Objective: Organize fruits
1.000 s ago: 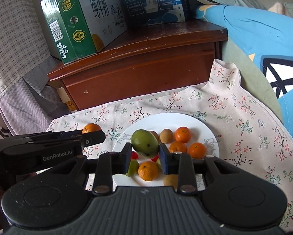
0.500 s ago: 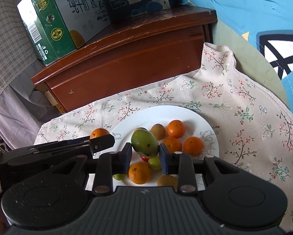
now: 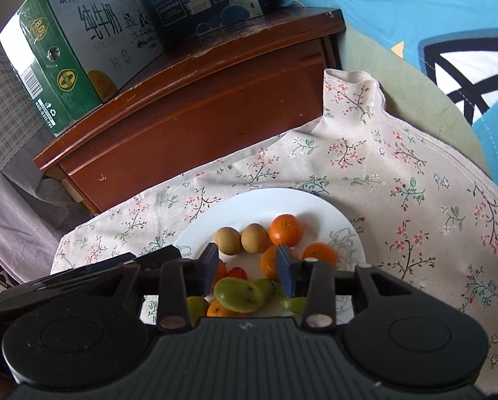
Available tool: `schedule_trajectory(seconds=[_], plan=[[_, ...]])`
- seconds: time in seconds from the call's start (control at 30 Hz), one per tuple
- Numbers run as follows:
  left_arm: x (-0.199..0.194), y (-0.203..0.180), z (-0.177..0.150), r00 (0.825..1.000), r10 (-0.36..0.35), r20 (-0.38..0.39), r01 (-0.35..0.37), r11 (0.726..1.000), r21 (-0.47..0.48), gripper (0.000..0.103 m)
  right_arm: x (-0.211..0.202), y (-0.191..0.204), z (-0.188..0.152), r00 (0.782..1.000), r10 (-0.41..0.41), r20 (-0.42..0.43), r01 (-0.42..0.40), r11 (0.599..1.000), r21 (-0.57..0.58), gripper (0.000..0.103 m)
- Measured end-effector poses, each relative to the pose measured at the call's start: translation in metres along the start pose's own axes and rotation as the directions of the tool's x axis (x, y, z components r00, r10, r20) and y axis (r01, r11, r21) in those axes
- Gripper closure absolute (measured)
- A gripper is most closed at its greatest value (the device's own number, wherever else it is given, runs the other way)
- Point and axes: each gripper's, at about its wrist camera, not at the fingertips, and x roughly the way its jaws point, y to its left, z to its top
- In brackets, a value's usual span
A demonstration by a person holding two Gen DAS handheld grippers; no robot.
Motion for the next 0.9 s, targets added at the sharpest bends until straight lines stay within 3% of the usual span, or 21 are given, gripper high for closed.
schedule_trajectory(seconds=[0.2,0.3,0.5,0.9], plan=[[-0.019,-0.001,0.004,0.998,0.057,-0.036,-0.057,0.998,-0.006,0.022,-0.019,0.002,0.002,0.999,-0.042,0.018,0.041,0.999,0.009,0.034],[-0.030,-0.004,0.001,0.995,0.084,-0.058,-0.085,0.996,-0.006,0.014,-0.030,0.002,0.000,0.998,-0.063,0.015,0.063,0.998,0.004,0.031],[-0.042,-0.013,-0.007,0.985,0.129,-0.116,-0.128,0.992,0.022,0.013,-0.048,0.002,-0.008,0.994,-0.111,-0.004,0.111,0.994,0.015,0.020],[-0.069,-0.022,-0.021,0.971,0.176,-0.159,-0.169,0.984,0.057,0.013,-0.076,0.013,-0.028,0.987,-0.157,-0.043,0.157,0.988,-0.003,0.013]])
